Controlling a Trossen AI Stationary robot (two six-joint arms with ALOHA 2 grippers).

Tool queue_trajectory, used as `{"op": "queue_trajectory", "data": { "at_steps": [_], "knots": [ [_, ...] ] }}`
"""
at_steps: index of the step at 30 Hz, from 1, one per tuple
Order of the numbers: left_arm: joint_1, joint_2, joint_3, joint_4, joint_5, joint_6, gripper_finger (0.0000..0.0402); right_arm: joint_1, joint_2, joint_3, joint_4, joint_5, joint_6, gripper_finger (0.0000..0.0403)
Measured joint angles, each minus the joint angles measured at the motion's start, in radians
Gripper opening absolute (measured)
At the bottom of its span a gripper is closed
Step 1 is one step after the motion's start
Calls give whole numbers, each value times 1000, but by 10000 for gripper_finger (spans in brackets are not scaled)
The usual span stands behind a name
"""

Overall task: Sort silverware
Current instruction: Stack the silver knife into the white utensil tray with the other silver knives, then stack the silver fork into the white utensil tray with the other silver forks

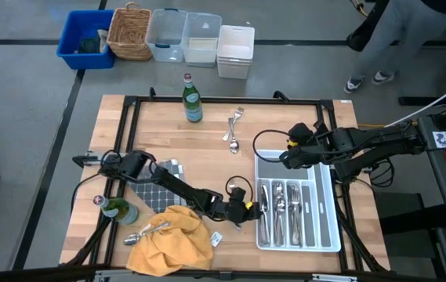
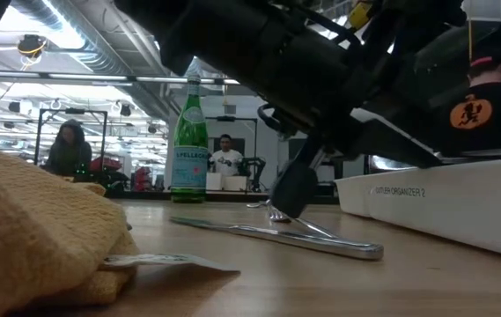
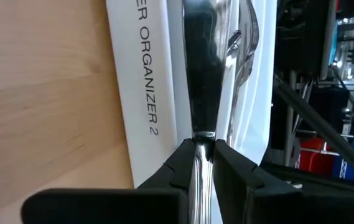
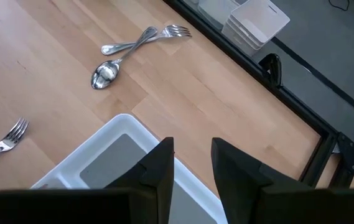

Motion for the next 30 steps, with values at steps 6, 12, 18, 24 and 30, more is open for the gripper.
{"op": "queue_trajectory", "data": {
  "at_steps": [6, 12, 18, 24, 30],
  "knots": [
    [0, 5, 1, 3, 5, 0, 55, 0, 0, 0, 0, 0, 0, 111],
    [0, 5, 2, 9, 5, -27, 105, 0, 0, 0, 0, 0, 0, 111],
    [7, 0, 0, 25, 9, -46, 111, 0, 0, 0, 4, -14, 0, 111],
    [23, -54, -2, 30, 57, 136, 95, 0, 0, 0, 65, -111, 0, 111],
    [40, -159, -3, -111, 86, 304, 88, 0, 0, 0, 117, -213, 0, 111]
  ]
}}
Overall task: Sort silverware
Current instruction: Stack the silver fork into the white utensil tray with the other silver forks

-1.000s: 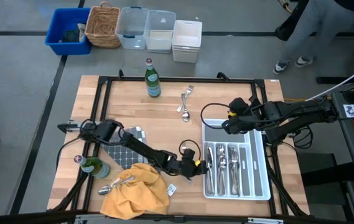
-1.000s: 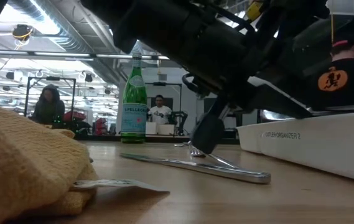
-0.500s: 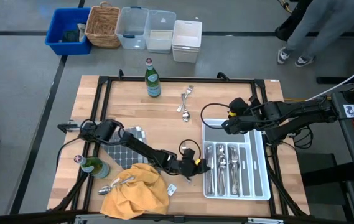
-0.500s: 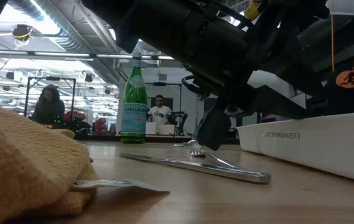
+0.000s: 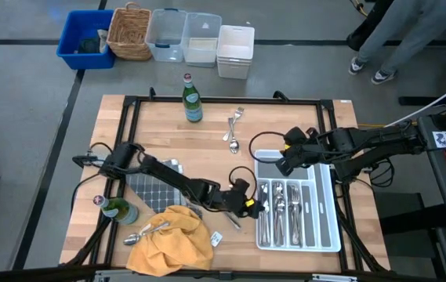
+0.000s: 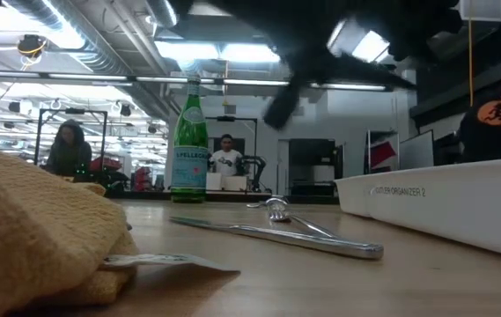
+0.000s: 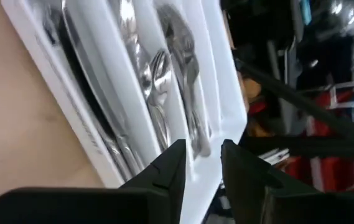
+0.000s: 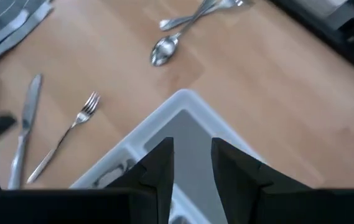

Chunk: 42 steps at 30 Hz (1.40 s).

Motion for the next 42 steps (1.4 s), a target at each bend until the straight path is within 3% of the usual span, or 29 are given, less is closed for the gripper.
{"op": "queue_trajectory", "data": {
  "at_steps": [5, 13, 22, 28, 34, 42],
  "knots": [
    [13, -161, 2, -271, 2, 133, 88, 1, 0, -1, 44, -80, 2, 111],
    [28, -463, 2, -898, 11, 247, 88, 1, 25, -82, 367, -161, 69, 111],
    [54, -774, 1, -1387, 34, 407, 88, 1, 248, -105, 725, -203, 195, 111],
    [54, -958, -89, -1472, 46, 485, 88, 8, 436, -105, 918, -304, 241, 111],
    [54, -1152, -242, -1488, 57, 439, 88, 34, 577, -105, 920, -312, 365, 111],
    [54, -1356, -438, -1481, 58, 334, 88, 49, 649, -105, 884, -308, 449, 111]
  ]
}}
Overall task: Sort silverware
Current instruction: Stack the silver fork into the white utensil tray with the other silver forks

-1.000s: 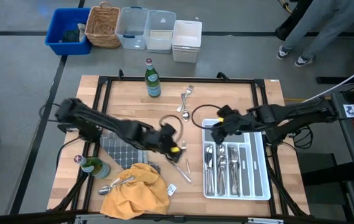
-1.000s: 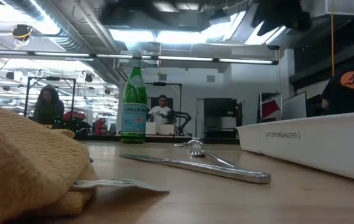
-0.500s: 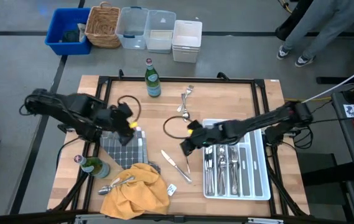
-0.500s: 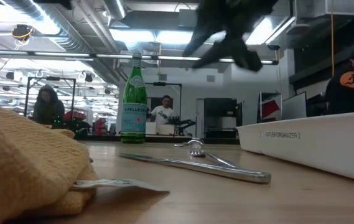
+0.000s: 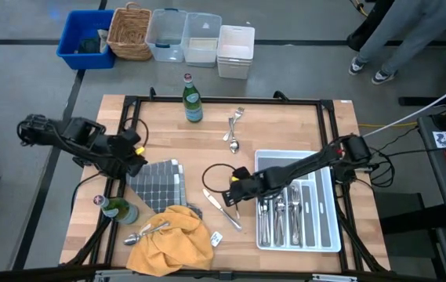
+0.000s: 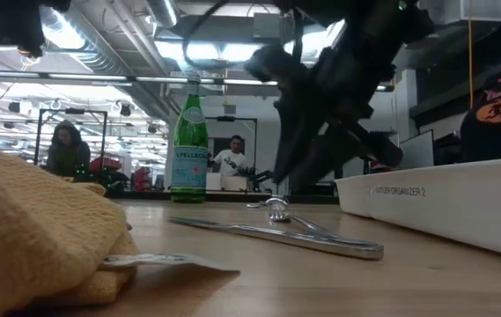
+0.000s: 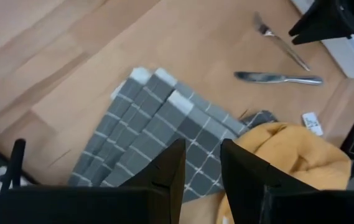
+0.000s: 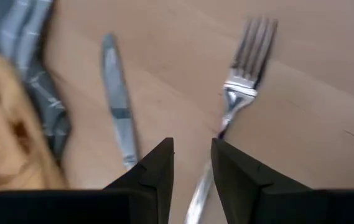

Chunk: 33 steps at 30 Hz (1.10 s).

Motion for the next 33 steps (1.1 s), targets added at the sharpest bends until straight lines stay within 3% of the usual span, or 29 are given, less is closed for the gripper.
{"op": "queue_trajectory", "data": {
  "at_steps": [11, 25, 33],
  "knots": [
    [0, -105, -166, 78, 0, -81, 88, -3, 18, 0, -115, 25, 29, 111],
    [0, -108, -203, 132, 2, -66, 88, -2, 44, 6, -67, 23, 63, 111],
    [-1, -108, -203, 131, 2, -55, 88, -2, 152, 120, -174, -13, 57, 110]
  ]
}}
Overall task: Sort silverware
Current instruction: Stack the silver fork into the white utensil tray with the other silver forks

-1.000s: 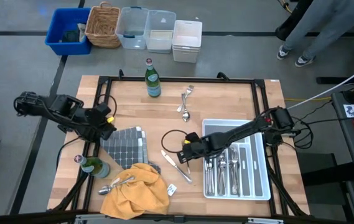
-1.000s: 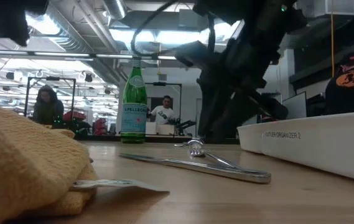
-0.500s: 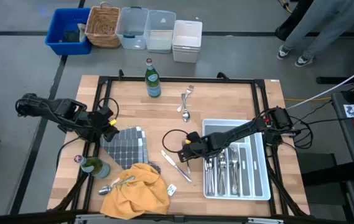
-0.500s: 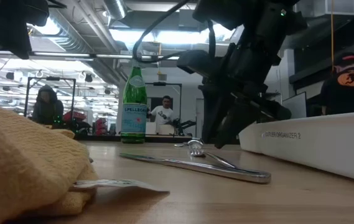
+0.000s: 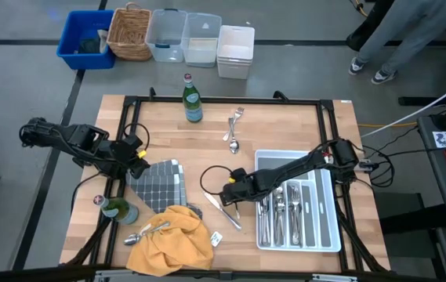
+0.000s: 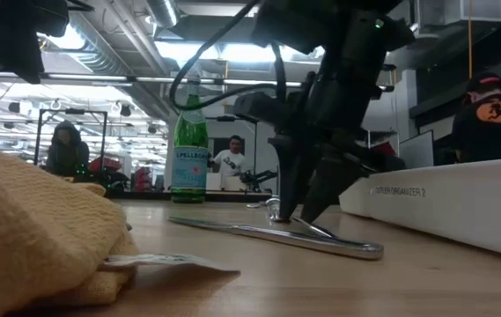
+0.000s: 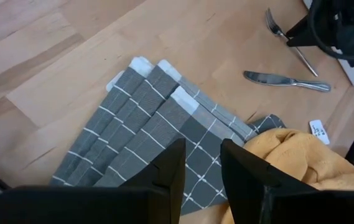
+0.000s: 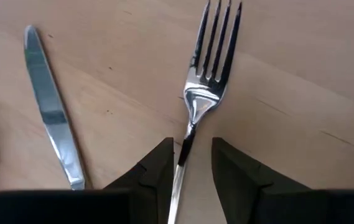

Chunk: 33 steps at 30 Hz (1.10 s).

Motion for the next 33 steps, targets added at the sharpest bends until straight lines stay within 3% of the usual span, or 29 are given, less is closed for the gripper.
{"op": "queue_trajectory", "data": {
  "at_steps": [7, 16, 33],
  "knots": [
    [0, 0, 0, -1, 0, 21, 88, 0, 22, 61, -82, 46, -5, 101],
    [0, 0, 0, -1, 0, 37, 88, 0, 23, 66, -104, 59, -7, 10],
    [0, 0, 0, -1, 0, 39, 88, -2, -47, 77, -97, 12, -8, 8]
  ]
}}
